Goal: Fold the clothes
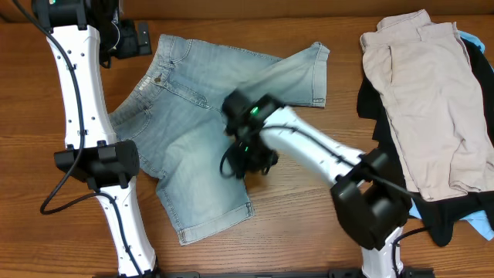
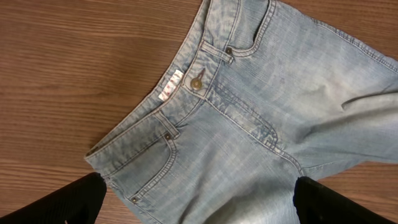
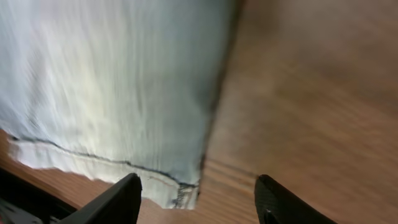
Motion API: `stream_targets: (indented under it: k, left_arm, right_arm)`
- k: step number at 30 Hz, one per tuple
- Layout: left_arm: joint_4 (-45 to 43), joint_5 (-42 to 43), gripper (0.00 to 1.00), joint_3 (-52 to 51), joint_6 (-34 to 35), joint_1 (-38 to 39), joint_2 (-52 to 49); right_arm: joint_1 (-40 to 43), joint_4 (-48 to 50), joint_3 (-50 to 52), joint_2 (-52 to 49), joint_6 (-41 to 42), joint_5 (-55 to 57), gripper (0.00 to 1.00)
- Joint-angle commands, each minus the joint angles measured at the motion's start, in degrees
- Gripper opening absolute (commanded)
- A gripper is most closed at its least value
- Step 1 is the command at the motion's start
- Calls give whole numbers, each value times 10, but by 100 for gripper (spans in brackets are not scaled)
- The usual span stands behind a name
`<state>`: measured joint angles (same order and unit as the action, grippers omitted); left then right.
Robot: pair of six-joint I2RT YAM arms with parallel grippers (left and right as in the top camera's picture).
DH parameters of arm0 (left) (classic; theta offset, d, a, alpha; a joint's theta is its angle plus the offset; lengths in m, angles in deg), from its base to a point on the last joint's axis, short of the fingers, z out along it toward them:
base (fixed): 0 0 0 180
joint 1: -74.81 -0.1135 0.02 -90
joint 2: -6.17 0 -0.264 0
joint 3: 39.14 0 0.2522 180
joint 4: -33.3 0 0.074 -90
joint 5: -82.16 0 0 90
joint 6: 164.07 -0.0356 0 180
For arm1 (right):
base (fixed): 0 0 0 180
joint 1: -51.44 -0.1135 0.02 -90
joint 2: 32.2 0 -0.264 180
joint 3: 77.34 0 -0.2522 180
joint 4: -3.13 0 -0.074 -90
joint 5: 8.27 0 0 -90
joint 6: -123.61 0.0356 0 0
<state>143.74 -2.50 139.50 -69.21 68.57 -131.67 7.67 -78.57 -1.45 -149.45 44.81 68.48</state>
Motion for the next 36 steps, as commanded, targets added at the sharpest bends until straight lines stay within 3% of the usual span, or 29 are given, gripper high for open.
stream_targets:
  k: [1,15,18,21,24,29,36]
  left_arm:
    - [1,8,100,6,-22,-1,7]
    - [1,9,100,1,-21,-1,7]
    - [1,6,100,1,-22,-1,7]
    - [1,4,100,1,-26,-1,7]
    - [1,4,100,1,-41,-1,7]
    - [1,1,100,1,-63,-1,7]
    - [1,0,100,-5,-85,-1,7]
  right_arm:
    - [-31,3,26,17,14,33,61]
    - [-48,66,143,17,14,43,56]
    - [-48,67,144,17,15,54,46]
    - [-42,69,144,17,42,85,18]
    - [-21,58,144,17,79,115,10]
    - [61,45,144,17,116,169,5]
    - [246,125,144,17,113,177,6]
